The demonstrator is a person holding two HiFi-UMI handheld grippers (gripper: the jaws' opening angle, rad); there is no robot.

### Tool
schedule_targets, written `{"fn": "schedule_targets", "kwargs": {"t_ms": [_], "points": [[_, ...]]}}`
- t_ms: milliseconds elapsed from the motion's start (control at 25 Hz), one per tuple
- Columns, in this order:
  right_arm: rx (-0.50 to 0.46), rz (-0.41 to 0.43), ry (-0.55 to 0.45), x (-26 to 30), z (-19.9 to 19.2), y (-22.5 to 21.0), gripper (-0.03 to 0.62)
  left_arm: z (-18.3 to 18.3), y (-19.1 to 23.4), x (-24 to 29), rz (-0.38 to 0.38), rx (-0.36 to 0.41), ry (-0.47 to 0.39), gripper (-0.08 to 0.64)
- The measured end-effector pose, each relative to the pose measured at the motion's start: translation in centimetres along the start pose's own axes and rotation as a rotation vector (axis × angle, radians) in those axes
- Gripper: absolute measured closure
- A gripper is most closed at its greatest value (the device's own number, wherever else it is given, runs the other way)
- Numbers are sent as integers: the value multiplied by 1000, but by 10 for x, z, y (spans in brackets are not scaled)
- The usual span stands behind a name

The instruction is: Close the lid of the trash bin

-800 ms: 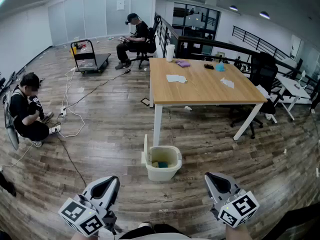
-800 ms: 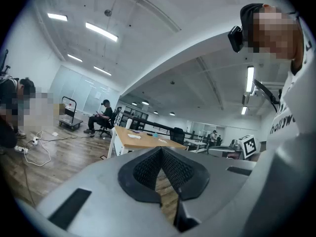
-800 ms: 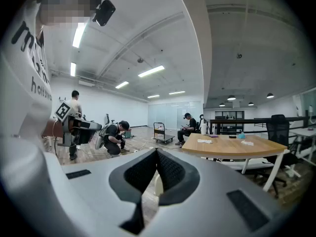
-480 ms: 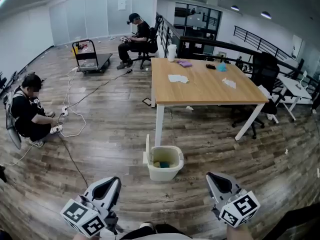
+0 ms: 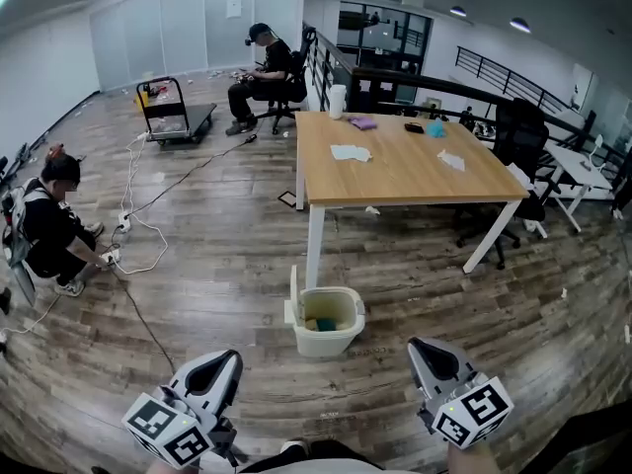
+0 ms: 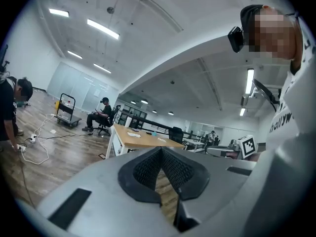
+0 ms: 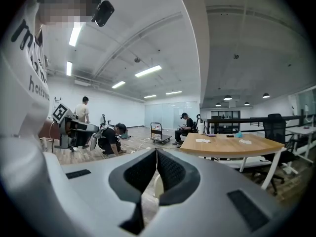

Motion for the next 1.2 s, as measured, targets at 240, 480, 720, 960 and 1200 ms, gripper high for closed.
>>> {"fn": "schedule_targets", "kwargs": {"t_ms": [240,480,720,960,1200], "points": [[-3,-4,23,16,-10,12,581,-10,11,7,-43,15,38,554],[-28,11,52,35,-24,27,581,-23,26,8,-55,1,54,554],[-20,25,55,48,-19,25,581,-26,29,13,-59,-12,82,554],[-25,60,77,60,-23,13,581,-27,35,25,-19,-27,80,554],[-34,95,92,62,-21,-6,581,-37,26,42,4,-71,83,554]]}}
Point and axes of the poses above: the fingertips, and each gripper's own axes: x forward along the fingers, y to its left, z out of its top, the point moved 1 cm from there along -x, backward along the fingers, and after that the axes turned 8 degrees about x, right-handed, at the moved point
